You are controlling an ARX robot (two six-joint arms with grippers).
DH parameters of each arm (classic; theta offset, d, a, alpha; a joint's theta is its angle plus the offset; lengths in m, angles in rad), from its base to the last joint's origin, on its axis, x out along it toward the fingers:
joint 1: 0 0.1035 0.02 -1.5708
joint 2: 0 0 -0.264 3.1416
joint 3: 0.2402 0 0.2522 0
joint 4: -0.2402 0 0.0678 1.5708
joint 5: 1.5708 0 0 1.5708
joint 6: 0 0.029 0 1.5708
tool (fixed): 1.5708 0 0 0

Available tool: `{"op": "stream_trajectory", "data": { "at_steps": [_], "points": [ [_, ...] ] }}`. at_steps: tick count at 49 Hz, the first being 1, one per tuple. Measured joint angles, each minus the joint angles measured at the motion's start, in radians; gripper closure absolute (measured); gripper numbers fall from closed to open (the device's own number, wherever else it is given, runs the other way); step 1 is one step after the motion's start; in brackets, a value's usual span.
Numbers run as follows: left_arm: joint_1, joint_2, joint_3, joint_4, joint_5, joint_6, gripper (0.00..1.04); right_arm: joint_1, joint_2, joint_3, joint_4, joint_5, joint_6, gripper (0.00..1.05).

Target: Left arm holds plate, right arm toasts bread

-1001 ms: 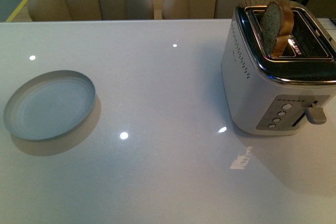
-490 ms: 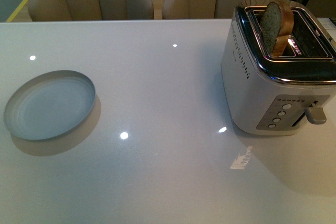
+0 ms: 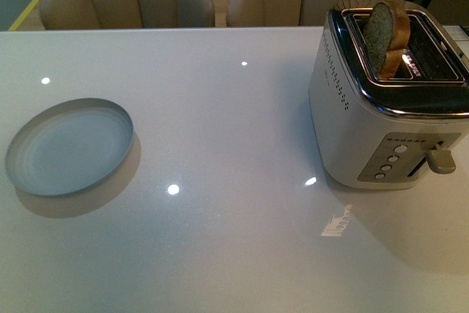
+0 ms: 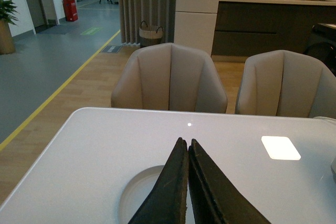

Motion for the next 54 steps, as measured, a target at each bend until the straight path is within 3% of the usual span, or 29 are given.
{"op": "stream_trajectory", "data": {
  "at_steps": [36, 43, 54],
  "points": [
    [0.0, -0.256, 0.0, -0.251, 0.0, 0.0, 1.02, 0.0, 0.0, 0.0, 0.0, 0.0, 0.0, 0.09],
    [0.0, -0.41, 0.0, -0.422, 0.0, 0.0, 1.02, 0.0, 0.0, 0.0, 0.0, 0.0, 0.0, 0.09],
    [0.0, -0.428, 0.0, -0.43, 0.0, 0.0, 1.02, 0.0, 0.0, 0.0, 0.0, 0.0, 0.0, 0.09]
  ]
}}
